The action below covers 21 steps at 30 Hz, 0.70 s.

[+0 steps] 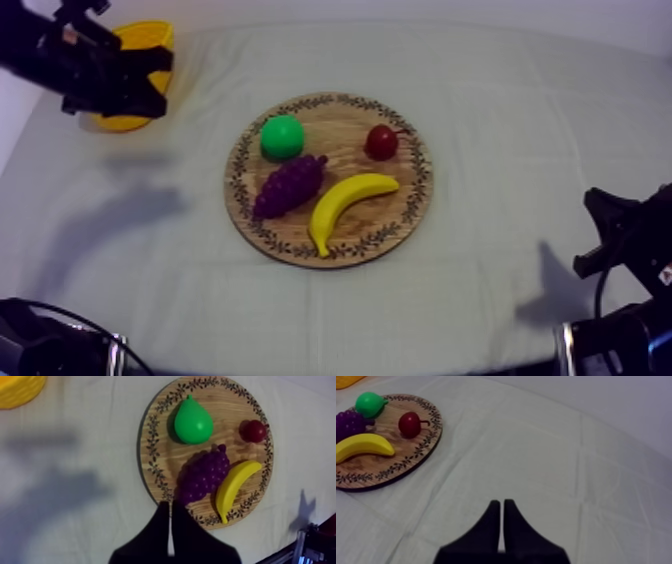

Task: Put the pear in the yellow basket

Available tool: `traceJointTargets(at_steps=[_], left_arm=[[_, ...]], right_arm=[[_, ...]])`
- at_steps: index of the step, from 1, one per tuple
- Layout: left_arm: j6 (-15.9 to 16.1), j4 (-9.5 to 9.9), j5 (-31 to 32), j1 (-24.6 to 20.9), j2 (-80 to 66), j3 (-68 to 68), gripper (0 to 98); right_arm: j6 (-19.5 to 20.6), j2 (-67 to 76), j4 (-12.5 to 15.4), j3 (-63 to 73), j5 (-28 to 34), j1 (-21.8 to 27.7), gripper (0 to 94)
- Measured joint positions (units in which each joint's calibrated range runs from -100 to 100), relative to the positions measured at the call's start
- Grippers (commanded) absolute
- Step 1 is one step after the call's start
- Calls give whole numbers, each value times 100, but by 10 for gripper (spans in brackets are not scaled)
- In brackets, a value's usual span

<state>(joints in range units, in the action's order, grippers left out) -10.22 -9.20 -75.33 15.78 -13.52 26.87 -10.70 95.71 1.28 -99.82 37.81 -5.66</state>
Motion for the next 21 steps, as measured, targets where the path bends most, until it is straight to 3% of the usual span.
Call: traceJointTargets(at_steps=[12,21], left_arm=[[-247,404,-877,356,2338,-2478,4],[-439,467,-1117,585,3129,-3460,162]], right_arm=[[0,0,0,0,0,0,4],[0,0,0,0,0,0,4]])
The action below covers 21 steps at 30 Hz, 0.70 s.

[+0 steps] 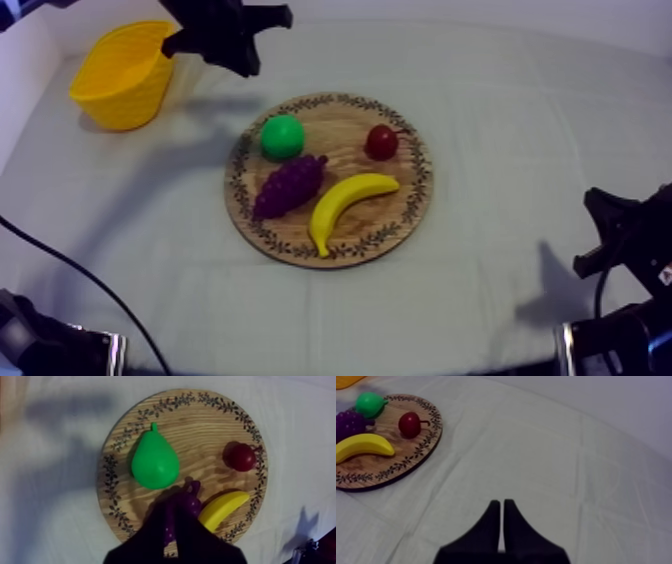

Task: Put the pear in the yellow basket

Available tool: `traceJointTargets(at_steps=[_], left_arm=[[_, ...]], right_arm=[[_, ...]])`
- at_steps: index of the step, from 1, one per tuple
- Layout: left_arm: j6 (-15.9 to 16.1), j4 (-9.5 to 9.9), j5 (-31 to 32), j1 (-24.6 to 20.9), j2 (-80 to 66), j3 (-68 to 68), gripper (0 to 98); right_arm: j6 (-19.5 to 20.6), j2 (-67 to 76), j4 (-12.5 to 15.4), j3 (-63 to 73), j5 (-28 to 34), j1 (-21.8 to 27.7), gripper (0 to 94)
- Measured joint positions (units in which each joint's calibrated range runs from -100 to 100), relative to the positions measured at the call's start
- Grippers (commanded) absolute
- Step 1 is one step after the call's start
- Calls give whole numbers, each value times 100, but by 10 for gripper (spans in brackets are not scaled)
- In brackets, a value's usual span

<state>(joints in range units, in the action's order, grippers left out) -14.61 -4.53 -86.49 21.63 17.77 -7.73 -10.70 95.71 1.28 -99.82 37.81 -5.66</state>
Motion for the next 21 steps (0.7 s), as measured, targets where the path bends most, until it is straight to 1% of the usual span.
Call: traceJointTargets(at_steps=[2,8,17,19,21], left_arm=[[-15,31,-22,26,22,-36,224],[-5,73,-69,88,115,-74,475],[48,32,-81,94,181,-88,837],[48,32,-81,88,187,-79,897],[38,32,-81,90,193,-67,928]], right_arm=[[0,0,0,0,0,0,4],[0,0,0,0,0,0,4],[0,0,0,0,0,0,4],[0,0,0,0,0,0,4],[0,0,0,0,0,0,4]])
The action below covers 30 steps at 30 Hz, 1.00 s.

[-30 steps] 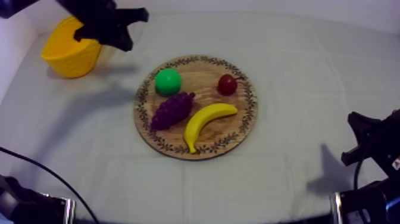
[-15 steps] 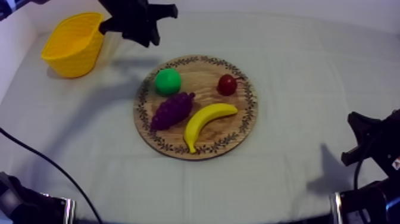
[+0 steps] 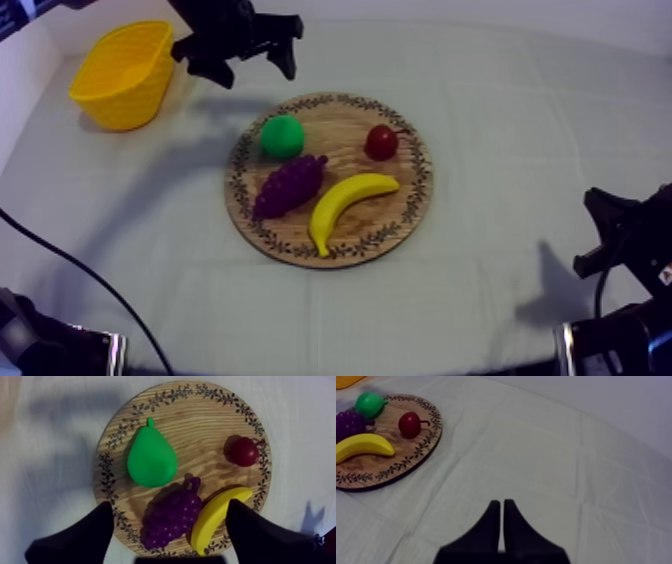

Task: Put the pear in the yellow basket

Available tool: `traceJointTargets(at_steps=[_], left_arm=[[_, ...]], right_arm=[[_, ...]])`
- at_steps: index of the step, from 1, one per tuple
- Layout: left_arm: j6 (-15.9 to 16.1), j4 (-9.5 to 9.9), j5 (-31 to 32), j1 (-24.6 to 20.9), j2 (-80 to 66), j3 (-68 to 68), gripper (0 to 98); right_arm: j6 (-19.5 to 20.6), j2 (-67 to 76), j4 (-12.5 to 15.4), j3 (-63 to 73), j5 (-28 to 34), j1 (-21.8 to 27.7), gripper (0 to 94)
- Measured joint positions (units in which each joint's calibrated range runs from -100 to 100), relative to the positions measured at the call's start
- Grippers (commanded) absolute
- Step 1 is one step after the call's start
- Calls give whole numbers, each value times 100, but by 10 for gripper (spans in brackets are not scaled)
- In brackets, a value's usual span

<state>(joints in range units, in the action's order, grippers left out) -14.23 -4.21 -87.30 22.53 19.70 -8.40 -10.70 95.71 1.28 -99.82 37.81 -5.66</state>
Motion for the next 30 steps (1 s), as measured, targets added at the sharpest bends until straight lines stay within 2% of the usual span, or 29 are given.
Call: traceJointTargets(at_steps=[13,20,30], left_arm=[[-55,81,68,45,406,-45,959],[-52,60,195,34,1044,-164,959],[-30,-81,217,-11,2128,-848,958]], right_arm=[[-1,0,0,0,0,0,4],[-1,0,0,0,0,0,4],[-1,0,0,0,0,0,4]])
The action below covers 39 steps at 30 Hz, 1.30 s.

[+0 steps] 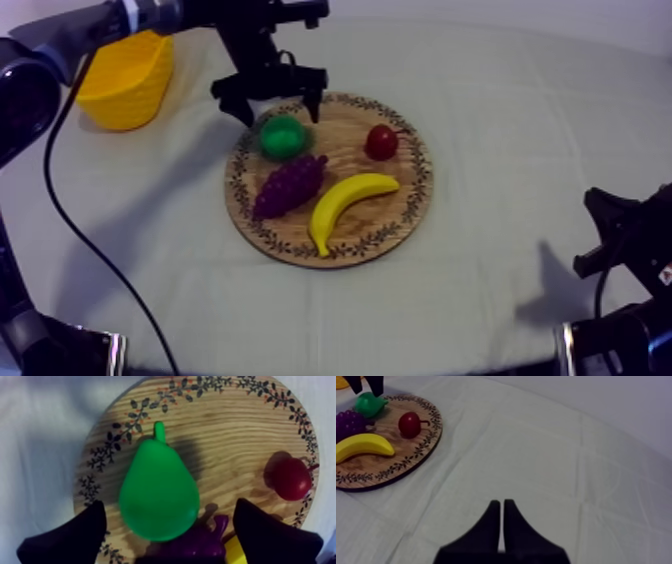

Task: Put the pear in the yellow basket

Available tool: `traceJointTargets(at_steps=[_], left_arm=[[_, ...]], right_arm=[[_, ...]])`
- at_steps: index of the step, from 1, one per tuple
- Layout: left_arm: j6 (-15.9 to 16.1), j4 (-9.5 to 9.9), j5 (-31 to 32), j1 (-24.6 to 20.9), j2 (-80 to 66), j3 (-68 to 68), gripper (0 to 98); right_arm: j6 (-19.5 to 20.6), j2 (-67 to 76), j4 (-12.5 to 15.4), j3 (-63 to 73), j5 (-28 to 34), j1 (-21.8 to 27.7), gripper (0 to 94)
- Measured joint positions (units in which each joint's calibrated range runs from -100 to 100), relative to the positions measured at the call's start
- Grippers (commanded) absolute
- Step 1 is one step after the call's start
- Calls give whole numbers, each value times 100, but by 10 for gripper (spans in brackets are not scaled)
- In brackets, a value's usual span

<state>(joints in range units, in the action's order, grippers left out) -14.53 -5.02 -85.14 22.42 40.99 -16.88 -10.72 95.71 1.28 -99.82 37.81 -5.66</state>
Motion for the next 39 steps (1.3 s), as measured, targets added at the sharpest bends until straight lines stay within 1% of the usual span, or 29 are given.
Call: traceJointTargets(at_steps=[7,10,16,25,33,39], left_arm=[[-19,-64,-7,-34,554,-299,944],[-52,-76,-9,-57,683,-334,893],[-119,-86,-34,-67,781,-365,759],[-160,-69,-73,-27,824,-397,649],[-155,-56,-77,-3,572,-157,594],[-152,-30,-194,23,39,104,581]], right_arm=[[0,0,0,0,0,0,4],[0,0,0,0,0,0,4],[0,0,0,0,0,0,4],[0,0,0,0,0,0,4],[0,0,0,0,0,0,4],[0,0,0,0,0,0,4]])
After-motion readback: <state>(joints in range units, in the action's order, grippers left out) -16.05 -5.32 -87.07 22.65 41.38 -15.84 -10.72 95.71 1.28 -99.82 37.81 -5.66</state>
